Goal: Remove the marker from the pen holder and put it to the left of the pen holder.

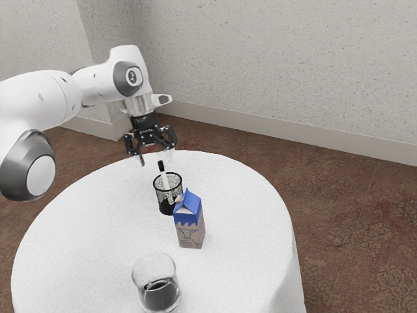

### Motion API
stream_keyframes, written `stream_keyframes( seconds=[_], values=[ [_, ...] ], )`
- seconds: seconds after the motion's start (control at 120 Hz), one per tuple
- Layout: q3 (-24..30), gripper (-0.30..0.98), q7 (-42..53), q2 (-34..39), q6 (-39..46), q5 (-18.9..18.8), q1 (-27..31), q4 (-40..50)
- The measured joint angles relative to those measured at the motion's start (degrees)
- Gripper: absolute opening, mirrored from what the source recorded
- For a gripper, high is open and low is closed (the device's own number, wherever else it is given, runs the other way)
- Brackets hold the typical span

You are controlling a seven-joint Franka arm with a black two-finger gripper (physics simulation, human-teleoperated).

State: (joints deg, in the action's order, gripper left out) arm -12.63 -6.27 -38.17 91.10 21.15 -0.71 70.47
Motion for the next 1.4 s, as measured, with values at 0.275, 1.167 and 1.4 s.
stream_keyframes(
  seconds=[0.275, 1.167, 1.4],
  values=[
    [-0.34, 0.69, 1.24, 1.05, 7.16, 3.34, 0.06, 1.99],
    [-0.46, 0.04, 4.20, -0.33, 9.54, 3.41, 0.01, 3.73],
    [-0.38, -0.06, 4.36, 0.29, 9.40, 2.57, -0.12, 3.70]
  ],
)
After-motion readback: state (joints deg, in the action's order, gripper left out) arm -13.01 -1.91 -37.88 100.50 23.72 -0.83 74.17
